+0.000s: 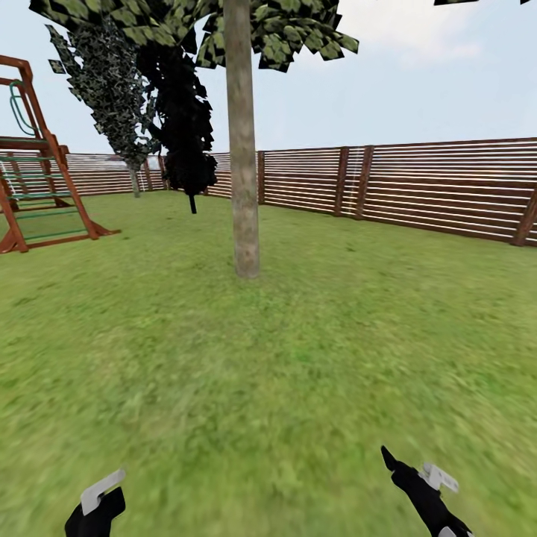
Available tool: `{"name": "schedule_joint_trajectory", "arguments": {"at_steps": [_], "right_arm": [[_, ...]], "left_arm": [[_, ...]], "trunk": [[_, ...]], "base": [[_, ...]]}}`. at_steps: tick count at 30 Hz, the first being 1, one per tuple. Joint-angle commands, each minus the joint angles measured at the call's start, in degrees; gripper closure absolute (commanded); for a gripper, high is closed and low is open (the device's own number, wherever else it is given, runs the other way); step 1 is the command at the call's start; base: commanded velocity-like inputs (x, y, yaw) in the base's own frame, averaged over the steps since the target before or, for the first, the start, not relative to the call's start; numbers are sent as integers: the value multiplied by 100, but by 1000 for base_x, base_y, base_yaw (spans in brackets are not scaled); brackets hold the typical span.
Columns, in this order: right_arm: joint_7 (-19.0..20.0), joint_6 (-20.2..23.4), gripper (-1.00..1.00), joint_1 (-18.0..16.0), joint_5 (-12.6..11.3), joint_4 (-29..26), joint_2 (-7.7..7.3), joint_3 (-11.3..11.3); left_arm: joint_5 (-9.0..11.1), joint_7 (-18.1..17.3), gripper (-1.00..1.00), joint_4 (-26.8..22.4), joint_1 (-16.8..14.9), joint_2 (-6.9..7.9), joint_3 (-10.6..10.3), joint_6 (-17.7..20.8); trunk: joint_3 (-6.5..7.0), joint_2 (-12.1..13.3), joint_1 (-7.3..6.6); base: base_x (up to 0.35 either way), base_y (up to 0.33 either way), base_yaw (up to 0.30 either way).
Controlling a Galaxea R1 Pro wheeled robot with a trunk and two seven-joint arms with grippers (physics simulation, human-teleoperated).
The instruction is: In the garden, pick up the pesticide atomizer on the floor and spray pesticide onto both trees until each tree trunk is fully covered.
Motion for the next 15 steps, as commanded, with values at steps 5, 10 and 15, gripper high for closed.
{"name": "schedule_joint_trajectory", "arguments": {"at_steps": [5, 10, 15], "right_arm": [[-6, -5, -100, 0, 0, -3, -1, 0], [19, -4, -100, 0, 37, -12, -4, 110], [1, -3, -100, -2, 222, -72, -10, 1573]], "left_arm": [[-2, -6, 100, 0, 0, 0, -4, 0], [-2, -6, 100, -3, 1, 3, -4, 5], [-28, -2, 100, -68, -9, 8, 3, 14]], "trunk": [[0, 0, 0], [0, 0, 0], [0, 0, 0]], "base": [[328, 0, 0], [328, 0, 0], [328, 0, 0]]}}
